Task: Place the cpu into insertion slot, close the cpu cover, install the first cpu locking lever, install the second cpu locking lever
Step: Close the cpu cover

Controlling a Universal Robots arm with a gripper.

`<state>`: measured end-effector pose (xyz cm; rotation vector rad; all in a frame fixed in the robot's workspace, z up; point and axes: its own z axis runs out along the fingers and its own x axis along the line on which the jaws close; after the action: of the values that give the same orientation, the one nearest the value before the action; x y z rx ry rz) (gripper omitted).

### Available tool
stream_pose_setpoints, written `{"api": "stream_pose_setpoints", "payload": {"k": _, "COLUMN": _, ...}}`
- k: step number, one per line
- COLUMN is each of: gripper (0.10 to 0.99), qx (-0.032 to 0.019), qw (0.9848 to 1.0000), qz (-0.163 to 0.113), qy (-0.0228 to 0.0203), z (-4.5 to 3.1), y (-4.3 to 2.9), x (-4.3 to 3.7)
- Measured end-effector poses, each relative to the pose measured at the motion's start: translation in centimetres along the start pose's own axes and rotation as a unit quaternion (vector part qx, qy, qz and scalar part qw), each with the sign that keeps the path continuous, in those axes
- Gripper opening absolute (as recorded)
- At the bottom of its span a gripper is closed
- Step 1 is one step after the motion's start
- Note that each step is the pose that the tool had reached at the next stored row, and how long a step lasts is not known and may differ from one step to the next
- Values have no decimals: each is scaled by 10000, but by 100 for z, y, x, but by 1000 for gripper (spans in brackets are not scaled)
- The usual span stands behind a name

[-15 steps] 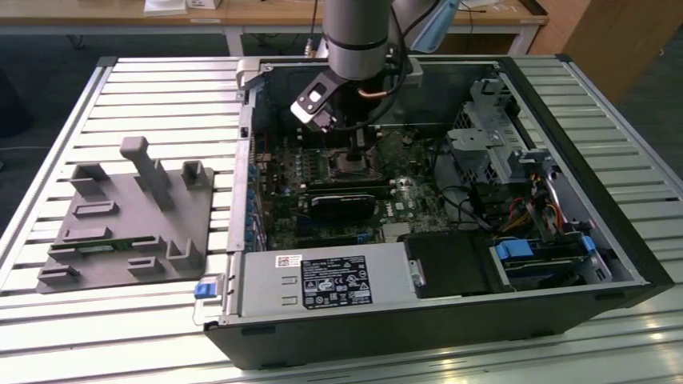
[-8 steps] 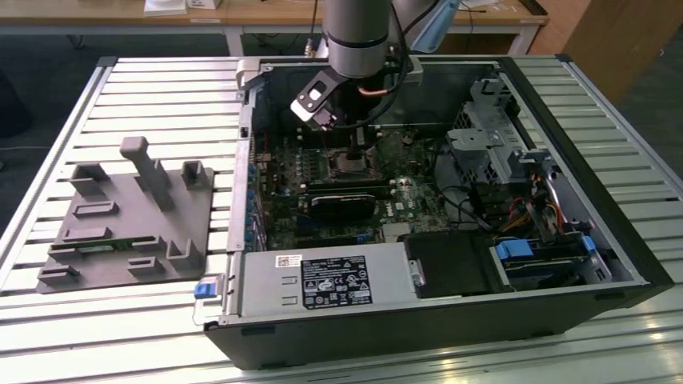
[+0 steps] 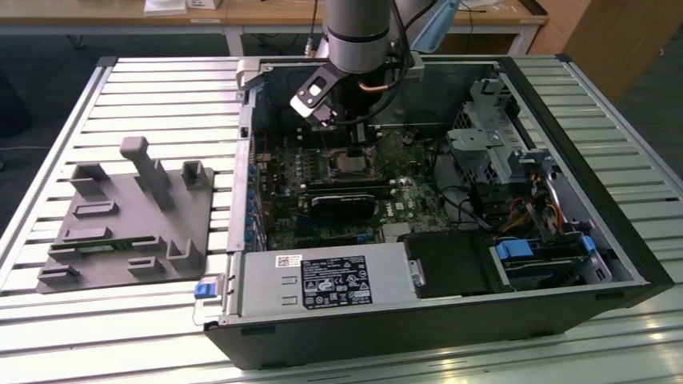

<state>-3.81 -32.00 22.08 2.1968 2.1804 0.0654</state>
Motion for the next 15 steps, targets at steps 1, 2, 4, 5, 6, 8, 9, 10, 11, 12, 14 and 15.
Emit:
{"api": "stream_pose_setpoints", "payload": {"k": 1, "gripper": 106, "qx": 0, "qw": 10000, "qz": 0, "qy": 0, "z": -14, "y": 1, "x": 0}}
{"api": "stream_pose_setpoints", "payload": {"k": 2, "gripper": 106, "qx": 0, "qw": 10000, "qz": 0, "qy": 1, "z": -30, "y": 2, "x": 0}}
{"api": "stream_pose_setpoints", "payload": {"k": 4, "gripper": 106, "qx": 0, "qw": 10000, "qz": 0, "qy": 0, "z": -70, "y": 4, "x": 0}}
{"api": "stream_pose_setpoints", "payload": {"k": 5, "gripper": 106, "qx": 0, "qw": 10000, "qz": 0, "qy": 0, "z": -91, "y": 6, "x": 0}}
{"api": "stream_pose_setpoints", "payload": {"k": 6, "gripper": 106, "qx": 0, "qw": 10000, "qz": 0, "qy": 0, "z": -117, "y": 7, "x": 0}}
{"api": "stream_pose_setpoints", "payload": {"k": 8, "gripper": 106, "qx": 0, "qw": 10000, "qz": 0, "qy": 0, "z": -180, "y": 11, "x": 0}}
{"api": "stream_pose_setpoints", "payload": {"k": 9, "gripper": 106, "qx": 0, "qw": 10000, "qz": 0, "qy": 1, "z": -223, "y": 14, "x": 0}}
{"api": "stream_pose_setpoints", "payload": {"k": 10, "gripper": 106, "qx": 0, "qw": 10000, "qz": 0, "qy": 0, "z": -263, "y": 16, "x": -1}}
{"api": "stream_pose_setpoints", "payload": {"k": 11, "gripper": 106, "qx": 0, "qw": 10000, "qz": 0, "qy": 0, "z": -297, "y": 18, "x": -1}}
{"api": "stream_pose_setpoints", "payload": {"k": 12, "gripper": 106, "qx": 0, "qw": 10000, "qz": 0, "qy": 1, "z": -333, "y": 20, "x": -1}}
{"api": "stream_pose_setpoints", "payload": {"k": 14, "gripper": 106, "qx": 0, "qw": 10000, "qz": 0, "qy": 0, "z": -418, "y": 26, "x": -1}}
{"api": "stream_pose_setpoints", "payload": {"k": 15, "gripper": 106, "qx": 0, "qw": 10000, "qz": 0, "qy": 0, "z": -464, "y": 28, "x": -1}}
